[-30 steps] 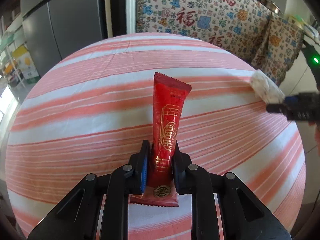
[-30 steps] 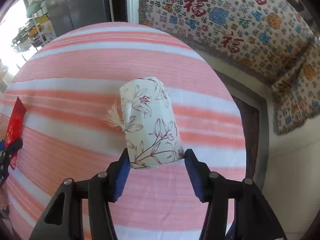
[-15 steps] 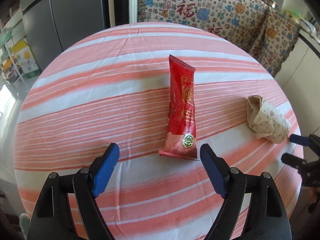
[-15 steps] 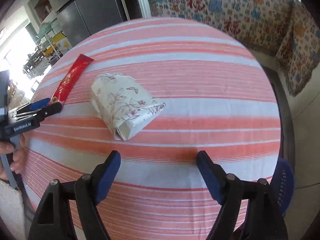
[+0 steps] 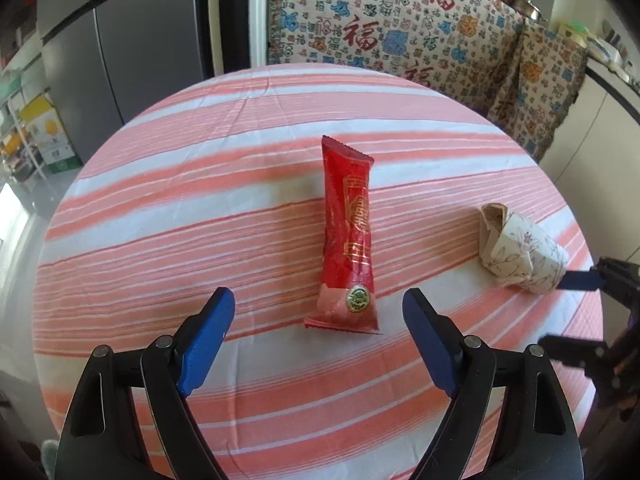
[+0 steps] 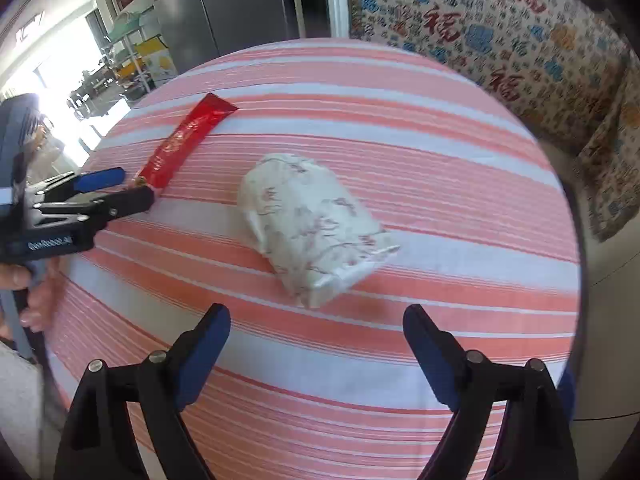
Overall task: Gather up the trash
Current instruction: 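Grasp the red snack wrapper with the left gripper while the right gripper grasps the floral paper wrapper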
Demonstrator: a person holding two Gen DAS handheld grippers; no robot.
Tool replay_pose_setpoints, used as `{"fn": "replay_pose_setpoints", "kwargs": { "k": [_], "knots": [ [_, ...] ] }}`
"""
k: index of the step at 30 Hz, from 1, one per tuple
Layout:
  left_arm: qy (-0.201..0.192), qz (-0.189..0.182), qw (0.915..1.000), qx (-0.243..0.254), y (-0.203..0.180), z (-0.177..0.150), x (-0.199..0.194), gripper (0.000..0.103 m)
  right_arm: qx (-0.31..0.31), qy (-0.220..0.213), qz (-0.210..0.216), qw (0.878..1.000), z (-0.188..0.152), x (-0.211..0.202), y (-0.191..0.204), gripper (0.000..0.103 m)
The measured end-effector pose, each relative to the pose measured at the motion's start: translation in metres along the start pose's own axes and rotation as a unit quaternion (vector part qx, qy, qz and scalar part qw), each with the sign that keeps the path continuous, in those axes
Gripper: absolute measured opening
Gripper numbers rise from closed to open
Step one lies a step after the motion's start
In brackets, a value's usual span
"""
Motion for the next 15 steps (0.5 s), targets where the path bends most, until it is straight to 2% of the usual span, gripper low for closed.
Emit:
{"fn": "replay_pose_setpoints", "kwargs": {
  "k": [2, 4, 6, 8, 10, 12, 15],
  "knots": [
    [-0.006, -0.002, 0.9999, -0.013, 0.007, 0.002, -0.003, 0.086, -0.006, -0.01, 0.075, 0.997, 0.001, -0.001, 0.024, 0.089],
    [-0.008, -0.009, 0.9995, -0.029, 0.016, 0.003, -0.005, 0.086, -0.002, -0.021, 0.146, 0.989, 0.0, -0.01, 0.044, 0.088],
    [-0.005, -0.021, 0.9992, -0.035, 0.018, 0.003, -0.005, 0.086, 0.001, -0.024, 0.178, 0.984, -0.004, -0.021, 0.05, 0.088],
    [-0.003, -0.032, 0.9992, -0.025, 0.012, 0.003, -0.003, 0.086, -0.009, -0.033, 0.144, 0.989, -0.009, -0.033, 0.046, 0.089],
    [0.0, -0.037, 0.9993, -0.009, 0.003, 0.005, 0.001, 0.086, -0.03, -0.05, 0.066, 0.996, -0.007, -0.044, 0.03, 0.089],
    [0.005, -0.034, 0.9994, 0.005, -0.006, 0.01, 0.009, 0.086, -0.045, -0.06, 0.007, 0.997, 0.002, -0.048, 0.016, 0.089],
    [0.009, -0.026, 0.9995, 0.013, -0.013, 0.016, 0.018, 0.08, -0.042, -0.027, -0.008, 0.999, 0.024, -0.028, -0.005, 0.089]
  ]
}}
Point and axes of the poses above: each gripper's, at about its wrist camera, not at the fingertips, and x roughly the way its jaws point, y to its left, z to its top, the point moved 6 cm from there along x, roughly the way its jaws point, and after that the axes turned 4 degrees about -z, right-handed, at the moved point
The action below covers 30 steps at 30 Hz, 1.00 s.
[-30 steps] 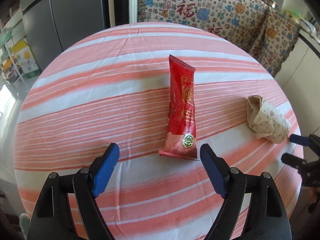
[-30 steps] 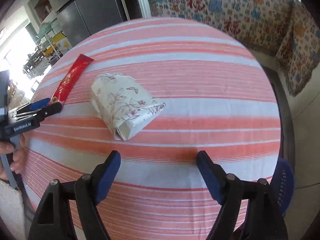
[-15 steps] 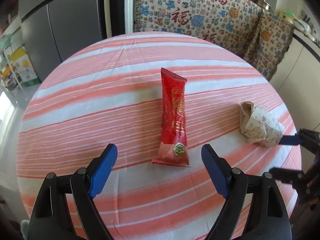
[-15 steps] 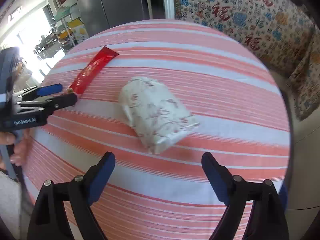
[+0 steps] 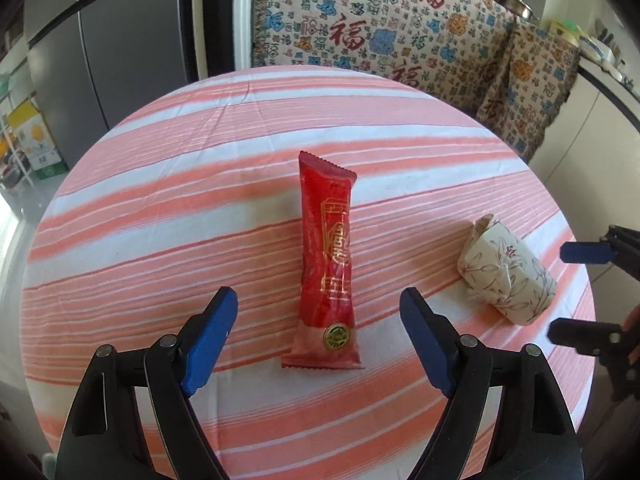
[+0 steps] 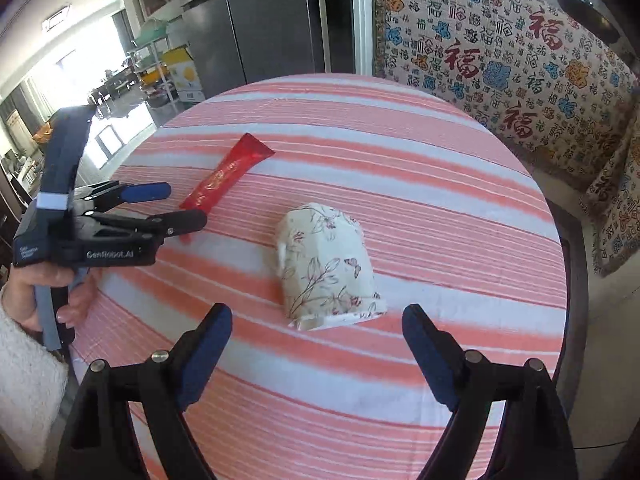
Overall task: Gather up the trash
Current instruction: 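Grasp the red snack wrapper with the left gripper while the right gripper grasps the floral paper wrapper, then carry both wrappers over the blue wastebasket and open both grippers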
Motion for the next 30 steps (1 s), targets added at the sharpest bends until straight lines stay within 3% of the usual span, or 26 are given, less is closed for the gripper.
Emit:
{"fn": "replay_pose_setpoints", "kwargs": {
  "k": [4, 6, 7, 8, 11, 19, 30],
  "knots": [
    [0.009, 0.009, 0.9999, 0.011, -0.005, 0.003, 0.006, 0.071, -0.028, 0.07, -0.021, 0.997, 0.015, 0.048, -0.004, 0.089],
    [0.014, 0.018, 0.9996, 0.018, -0.006, 0.003, 0.011, 0.056, -0.032, 0.086, -0.022, 0.996, 0.02, 0.059, -0.006, 0.089],
    [0.019, 0.018, 0.9995, 0.018, -0.004, 0.001, 0.013, 0.03, -0.031, 0.096, -0.015, 0.995, 0.021, 0.064, -0.007, 0.08],
    [0.023, 0.017, 0.9994, 0.017, -0.003, 0.001, 0.014, 0.021, -0.026, 0.109, -0.006, 0.994, 0.021, 0.067, -0.008, 0.068],
    [0.007, 0.009, 0.9999, 0.008, -0.002, 0.003, 0.004, 0.02, -0.008, 0.105, -0.007, 0.994, 0.019, 0.055, -0.016, 0.061],
    [-0.034, -0.011, 0.9993, 0.011, -0.025, 0.003, -0.036, 0.02, 0.025, 0.058, -0.012, 0.998, 0.001, 0.003, -0.027, 0.061],
    [-0.032, 0.01, 0.9991, 0.025, -0.055, -0.011, -0.054, 0.02, 0.052, 0.034, -0.023, 0.998, -0.028, -0.03, -0.047, 0.061]
  ]
}}
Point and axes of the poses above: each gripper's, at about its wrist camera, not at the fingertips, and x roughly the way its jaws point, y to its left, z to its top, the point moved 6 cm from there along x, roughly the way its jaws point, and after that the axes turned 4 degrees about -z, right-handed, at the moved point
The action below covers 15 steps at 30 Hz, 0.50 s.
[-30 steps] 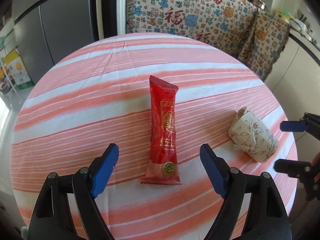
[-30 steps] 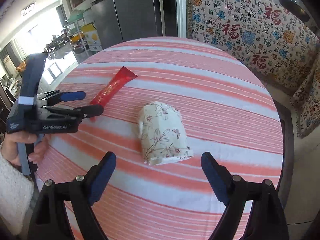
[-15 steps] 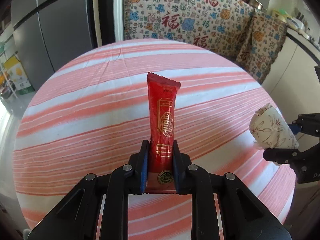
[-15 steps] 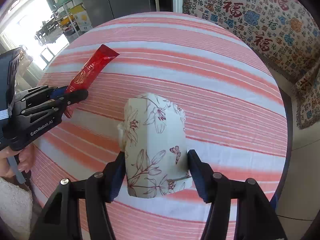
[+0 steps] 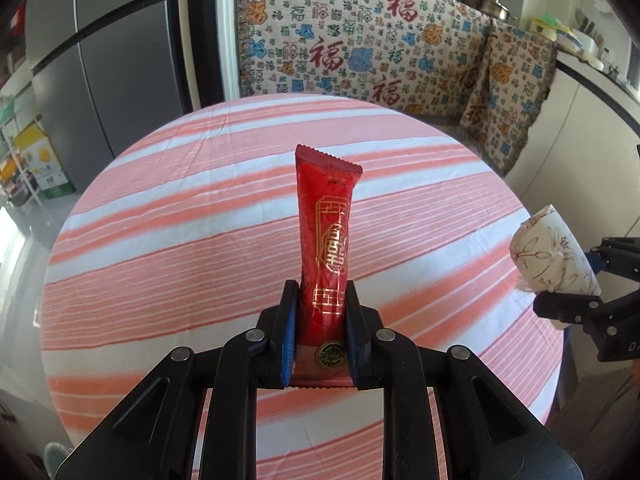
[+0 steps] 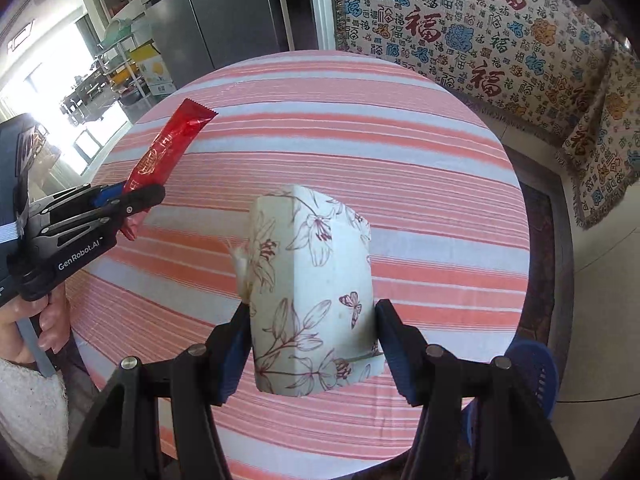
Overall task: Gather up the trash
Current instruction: 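Carry both wrappers over the blue wastebasket and open both grippers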
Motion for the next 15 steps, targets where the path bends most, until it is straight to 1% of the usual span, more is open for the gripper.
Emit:
{"fn": "replay_pose_setpoints", "kwargs": {
  "k": [4, 10, 12, 15],
  "knots": [
    [0.001, -0.002, 1.0, 0.008, -0.01, -0.007, -0.007, 0.02, 0.013, -0.006, -0.001, 1.0, -0.007, -0.006, -0.009, 0.061],
    [-0.002, -0.012, 0.9998, 0.013, -0.025, -0.007, -0.016, 0.02, 0.02, -0.012, -0.002, 1.0, -0.016, -0.013, -0.018, 0.061],
    [-0.001, -0.023, 0.9996, 0.013, -0.033, -0.007, -0.018, 0.02, 0.022, -0.016, -0.004, 1.0, -0.018, -0.016, -0.022, 0.061],
    [0.001, -0.056, 0.9983, 0.019, -0.058, -0.006, -0.023, 0.02, 0.034, -0.025, -0.006, 0.999, -0.023, -0.025, -0.035, 0.061]
  ]
}}
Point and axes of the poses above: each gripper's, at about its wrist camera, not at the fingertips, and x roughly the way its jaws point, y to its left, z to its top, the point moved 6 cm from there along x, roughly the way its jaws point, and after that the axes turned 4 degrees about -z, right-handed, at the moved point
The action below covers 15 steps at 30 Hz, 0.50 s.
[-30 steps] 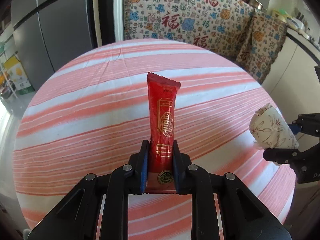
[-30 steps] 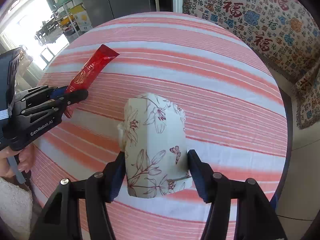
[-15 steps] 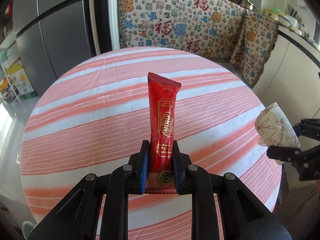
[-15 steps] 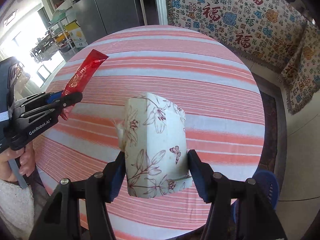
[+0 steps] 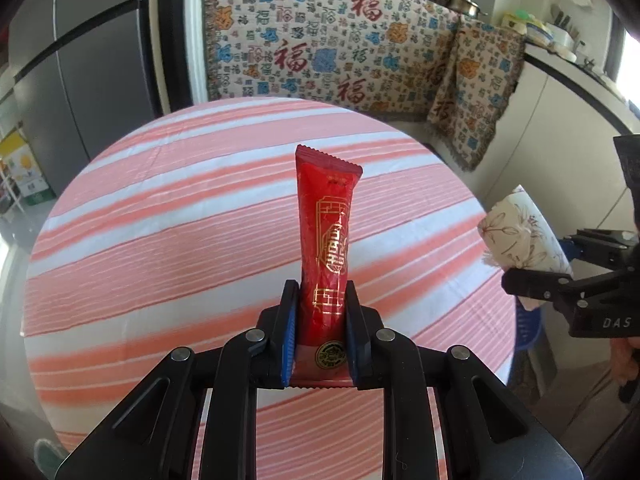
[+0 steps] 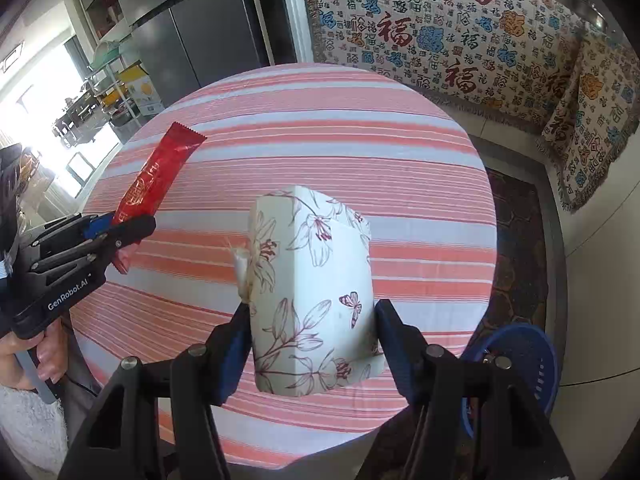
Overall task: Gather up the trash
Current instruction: 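Carry both wrappers over the blue wastebasket and open both grippers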
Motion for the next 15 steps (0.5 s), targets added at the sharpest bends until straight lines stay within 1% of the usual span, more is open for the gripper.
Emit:
{"fn": "replay_pose_setpoints", "kwargs": {
  "k": [2, 4, 8, 12, 15],
  "knots": [
    [0.0, -0.024, 0.9996, 0.012, -0.028, 0.003, 0.0, 0.02, 0.011, -0.006, -0.006, 1.0, -0.005, -0.007, -0.016, 0.061],
    [0.003, -0.053, 0.9982, 0.029, -0.062, 0.008, 0.002, 0.02, 0.028, -0.012, -0.019, 0.999, -0.015, -0.016, -0.041, 0.061],
    [0.018, -0.111, 0.9922, 0.054, -0.134, 0.015, 0.019, 0.02, 0.077, -0.014, -0.057, 0.995, -0.045, -0.033, -0.108, 0.061],
    [0.043, -0.159, 0.9832, 0.079, -0.211, 0.019, 0.051, 0.02, 0.127, -0.005, -0.097, 0.987, -0.08, -0.041, -0.179, 0.061],
    [0.068, -0.185, 0.9761, 0.091, -0.261, 0.017, 0.084, 0.02, 0.158, 0.005, -0.121, 0.98, -0.107, -0.037, -0.226, 0.061]
  ]
}}
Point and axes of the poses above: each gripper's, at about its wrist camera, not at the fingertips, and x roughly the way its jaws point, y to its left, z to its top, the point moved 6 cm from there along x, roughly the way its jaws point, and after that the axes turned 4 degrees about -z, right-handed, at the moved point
